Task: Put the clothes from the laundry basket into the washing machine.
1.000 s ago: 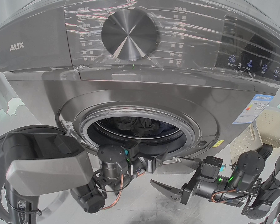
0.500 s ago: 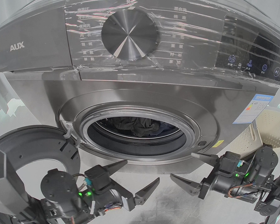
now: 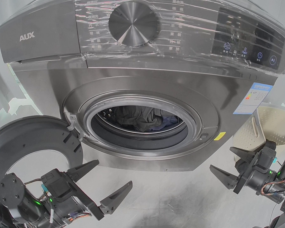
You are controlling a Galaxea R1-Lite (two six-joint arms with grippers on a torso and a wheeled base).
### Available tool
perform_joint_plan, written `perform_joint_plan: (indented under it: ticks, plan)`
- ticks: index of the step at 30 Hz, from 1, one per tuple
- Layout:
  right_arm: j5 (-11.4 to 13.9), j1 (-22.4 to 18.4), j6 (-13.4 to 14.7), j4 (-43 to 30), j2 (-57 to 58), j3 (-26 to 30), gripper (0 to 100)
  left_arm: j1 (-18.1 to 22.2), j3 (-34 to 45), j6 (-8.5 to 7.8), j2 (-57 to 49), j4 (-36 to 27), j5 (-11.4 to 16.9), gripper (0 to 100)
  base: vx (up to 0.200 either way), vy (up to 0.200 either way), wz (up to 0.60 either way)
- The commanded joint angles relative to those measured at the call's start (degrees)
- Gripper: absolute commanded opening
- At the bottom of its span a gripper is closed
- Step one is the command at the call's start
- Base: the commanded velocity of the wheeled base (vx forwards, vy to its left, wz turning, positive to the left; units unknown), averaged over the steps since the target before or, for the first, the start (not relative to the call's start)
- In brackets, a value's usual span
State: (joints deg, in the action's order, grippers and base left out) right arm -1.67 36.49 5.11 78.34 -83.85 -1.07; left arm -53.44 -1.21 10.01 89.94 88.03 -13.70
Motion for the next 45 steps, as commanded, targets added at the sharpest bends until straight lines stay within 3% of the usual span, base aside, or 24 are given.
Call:
perform_joint_plan:
  ticks: [1, 4, 6, 8, 10, 12, 19, 23, 28, 30, 31, 33, 37, 45]
  plan:
    - [-4.9, -2.8, 0.2, -6.2, 11.0, 1.1, 100, 1.5, 1.2, -1.4, -6.7, -0.7, -0.5, 100, -0.2, 0.0, 0.0]
    - [-5.4, -3.5, 0.2, -9.9, 14.9, 1.1, 100, 2.4, 1.2, -2.71, -11.2, -3.3, -0.6, 100, -0.2, 0.0, 0.0]
    - [-5.5, -4.0, 0.2, -10.7, 15.6, 1.1, 100, 2.7, 1.2, -2.8, -12.4, -4.5, -0.6, 100, -0.2, 0.0, 0.0]
    - [-5.5, -6.0, 0.2, -14.8, 19.1, 1.1, 100, 4.0, 1.2, -2.71, -18.6, -11.4, -0.3, 100, -0.2, 0.0, 0.0]
    - [-5.5, -6.1, 0.2, -15.1, 19.3, 1.1, 100, 4.0, 1.2, -2.71, -18.8, -11.8, -0.3, 100, -0.2, 0.0, 0.0]
    - [-5.5, -7.8, 0.3, -22.3, 25.1, 1.1, 100, 6.6, 1.2, -2.8, -27.2, -23.3, 0.1, 100, -0.1, 0.0, 0.0]
    - [-5.1, -14.4, 0.0, -39.8, 40.5, 1.0, 100, 11.2, 1.2, -2.63, -44.4, -41.8, 0.4, 100, 0.0, 0.0, 0.0]
    - [-5.2, -17.2, -0.4, -45.3, 45.8, 0.6, 100, 13.7, 1.2, -2.8, -51.7, -49.0, 2.1, 100, 0.0, 0.0, 0.0]
    - [-4.7, -24.9, -1.9, -50.2, 53.7, 0.8, 100, 20.8, 1.2, -3.24, -63.8, -58.4, 7.6, 100, 0.0, -0.2, 0.0]
    - [-4.5, -25.1, -1.9, -50.5, 54.1, 0.8, 100, 21.2, 1.2, -3.33, -64.4, -58.8, 7.8, 100, 0.0, -0.2, 0.0]
    - [-4.2, -26.7, -2.5, -52.8, 57.1, 0.7, 100, 24.0, 1.2, -4.21, -67.7, -62.6, 9.6, 100, 0.0, -0.2, 0.0]
    - [-4.1, -27.3, -2.8, -54.3, 59.1, 0.7, 100, 25.6, 1.2, -4.56, -70.3, -65.5, 10.5, 100, 0.0, -0.2, 0.0]
    - [-4.0, -29.9, -3.0, -57.6, 63.7, 0.9, 100, 29.0, 1.2, -4.03, -74.6, -68.8, 12.0, 100, 0.0, -0.2, 0.0]
    - [-1.9, -33.5, -4.5, -74.1, 78.7, 0.9, 100, 37.9, 1.2, -4.56, -81.5, -76.5, 16.3, 100, 0.0, -0.2, 0.0]
